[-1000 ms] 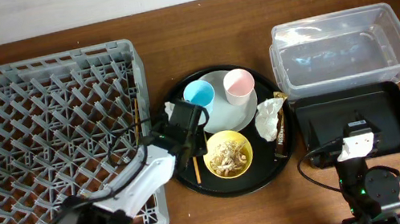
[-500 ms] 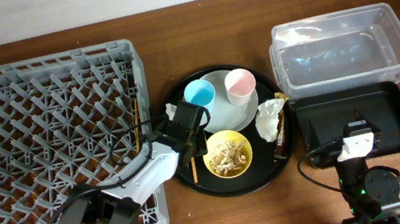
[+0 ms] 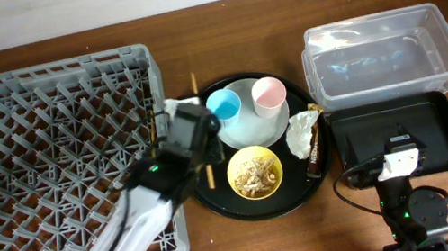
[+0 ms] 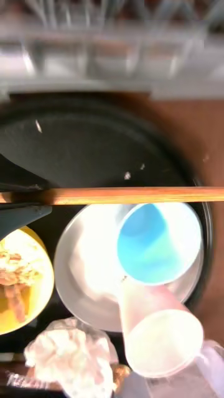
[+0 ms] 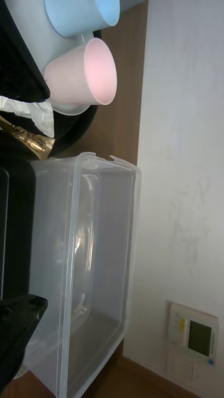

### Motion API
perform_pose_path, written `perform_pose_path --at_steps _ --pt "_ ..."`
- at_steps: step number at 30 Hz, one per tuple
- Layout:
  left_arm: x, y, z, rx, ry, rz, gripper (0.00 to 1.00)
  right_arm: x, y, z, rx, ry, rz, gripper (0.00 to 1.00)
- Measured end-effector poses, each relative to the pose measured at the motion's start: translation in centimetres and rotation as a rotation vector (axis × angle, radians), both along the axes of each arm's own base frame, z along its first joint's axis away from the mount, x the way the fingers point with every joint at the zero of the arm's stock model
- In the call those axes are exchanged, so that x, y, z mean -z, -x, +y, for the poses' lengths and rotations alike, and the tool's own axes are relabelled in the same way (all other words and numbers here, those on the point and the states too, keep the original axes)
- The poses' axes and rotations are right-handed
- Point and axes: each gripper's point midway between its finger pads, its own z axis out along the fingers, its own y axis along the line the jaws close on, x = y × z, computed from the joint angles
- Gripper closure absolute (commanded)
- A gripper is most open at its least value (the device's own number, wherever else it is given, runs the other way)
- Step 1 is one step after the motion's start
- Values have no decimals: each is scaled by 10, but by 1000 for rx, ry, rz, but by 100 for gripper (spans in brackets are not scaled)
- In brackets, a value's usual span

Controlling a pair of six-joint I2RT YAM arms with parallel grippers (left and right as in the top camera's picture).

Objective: Sort waste into correct bins and load items into the dishwasher rack
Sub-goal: 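Place the chopsticks upright in the dish rack's right edge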

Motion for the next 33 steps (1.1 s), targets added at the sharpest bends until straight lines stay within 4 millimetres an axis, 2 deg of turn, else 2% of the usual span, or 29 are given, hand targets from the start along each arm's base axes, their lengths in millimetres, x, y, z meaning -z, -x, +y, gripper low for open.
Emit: perform_pose_path --at_steps 3,6,10,13,17,19,20,22,24,33 --pt "-12 5 42 -57 -47 12 100 0 0 0 0 0 0 1" --pt "-6 7 85 -102 -100 71 100 0 0 0 0 0 0 1" --pt "6 11 112 -109 -105 148 100 0 0 0 0 -1 0 1" --pt "24 8 119 -107 -111 205 99 0 0 0 0 0 0 1" --pt "49 2 114 -48 -124 260 98 0 0 0 0 -1 0 1" --pt "58 1 111 -26 -126 283 89 0 0 0 0 -1 0 1" --pt "60 0 111 -19 -130 286 78 0 0 0 0 0 0 1" --pt "61 -1 109 -7 -128 282 64 0 0 0 0 0 0 1" --pt "61 -2 109 -1 -132 277 56 0 0 0 0 0 0 1" --pt "61 -3 114 -13 -142 276 56 0 0 0 0 -1 0 1"
